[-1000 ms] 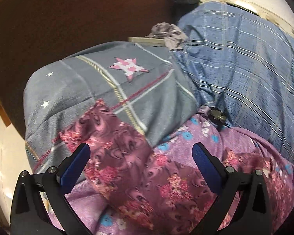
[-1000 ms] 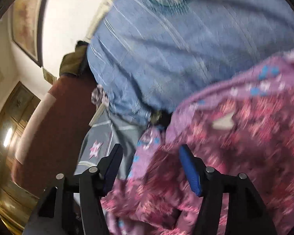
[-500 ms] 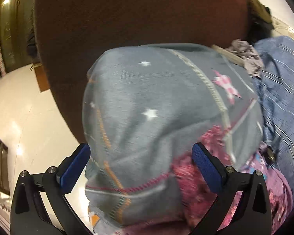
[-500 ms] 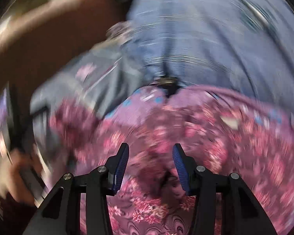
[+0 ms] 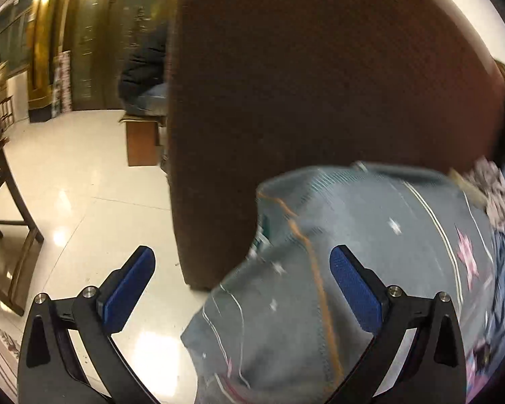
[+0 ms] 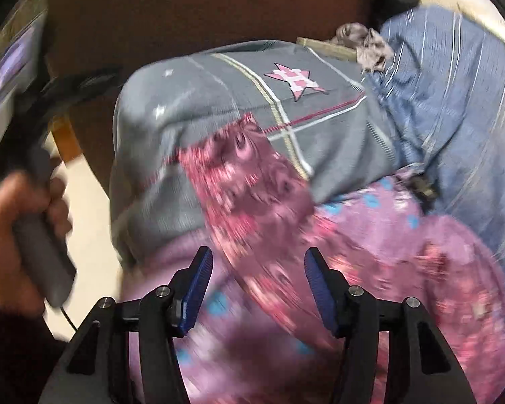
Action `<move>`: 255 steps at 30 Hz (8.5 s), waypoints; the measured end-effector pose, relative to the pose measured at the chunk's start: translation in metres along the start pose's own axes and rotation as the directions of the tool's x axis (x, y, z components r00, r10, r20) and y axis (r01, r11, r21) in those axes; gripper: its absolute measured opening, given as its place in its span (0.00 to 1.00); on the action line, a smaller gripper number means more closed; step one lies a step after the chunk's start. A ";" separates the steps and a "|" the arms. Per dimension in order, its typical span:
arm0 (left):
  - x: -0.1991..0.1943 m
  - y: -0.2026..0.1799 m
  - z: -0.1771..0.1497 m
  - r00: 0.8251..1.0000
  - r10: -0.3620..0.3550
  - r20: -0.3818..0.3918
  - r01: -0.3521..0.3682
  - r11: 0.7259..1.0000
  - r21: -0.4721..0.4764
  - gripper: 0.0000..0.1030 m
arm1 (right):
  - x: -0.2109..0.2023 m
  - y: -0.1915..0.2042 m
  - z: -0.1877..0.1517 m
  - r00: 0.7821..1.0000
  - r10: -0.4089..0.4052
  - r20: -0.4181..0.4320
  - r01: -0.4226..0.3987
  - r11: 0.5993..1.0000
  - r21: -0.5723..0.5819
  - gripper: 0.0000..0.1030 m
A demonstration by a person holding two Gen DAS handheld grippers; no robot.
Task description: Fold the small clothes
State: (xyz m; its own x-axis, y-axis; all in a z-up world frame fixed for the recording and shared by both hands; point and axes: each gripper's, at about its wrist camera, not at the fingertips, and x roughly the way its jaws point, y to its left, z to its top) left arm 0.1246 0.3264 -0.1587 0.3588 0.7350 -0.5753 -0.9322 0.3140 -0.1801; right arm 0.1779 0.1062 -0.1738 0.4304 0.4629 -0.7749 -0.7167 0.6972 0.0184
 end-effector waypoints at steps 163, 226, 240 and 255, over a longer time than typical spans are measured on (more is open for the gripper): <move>-0.097 0.051 -0.331 0.313 -0.124 -0.942 0.833 0.513 0.209 0.81 | -0.390 -0.075 -0.401 0.955 -0.004 0.297 -0.255 0.505 0.824 0.04; -0.130 0.068 -0.255 -0.038 -0.379 -0.925 0.877 0.431 -0.212 0.10 | -0.426 -0.077 -0.381 0.938 -0.093 0.334 -0.238 0.529 0.815 0.04; -0.137 0.060 -0.182 -0.098 -0.594 -0.798 0.924 0.244 -0.295 0.05 | -0.437 -0.084 -0.350 0.934 -0.129 0.334 -0.202 0.579 0.790 0.04; -0.141 -0.205 -0.075 0.025 -0.747 -0.664 0.984 0.134 -0.114 0.05 | -0.393 -0.270 -0.239 0.886 -0.294 0.357 -0.147 0.552 0.821 0.04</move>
State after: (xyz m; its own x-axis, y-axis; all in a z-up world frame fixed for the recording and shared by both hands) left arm 0.2618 0.1128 -0.1003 0.6736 -0.6155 -0.4092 0.2225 0.6969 -0.6818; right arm 0.0710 -0.3950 -0.0252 0.7884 0.4008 -0.4667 -0.0090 0.7660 0.6427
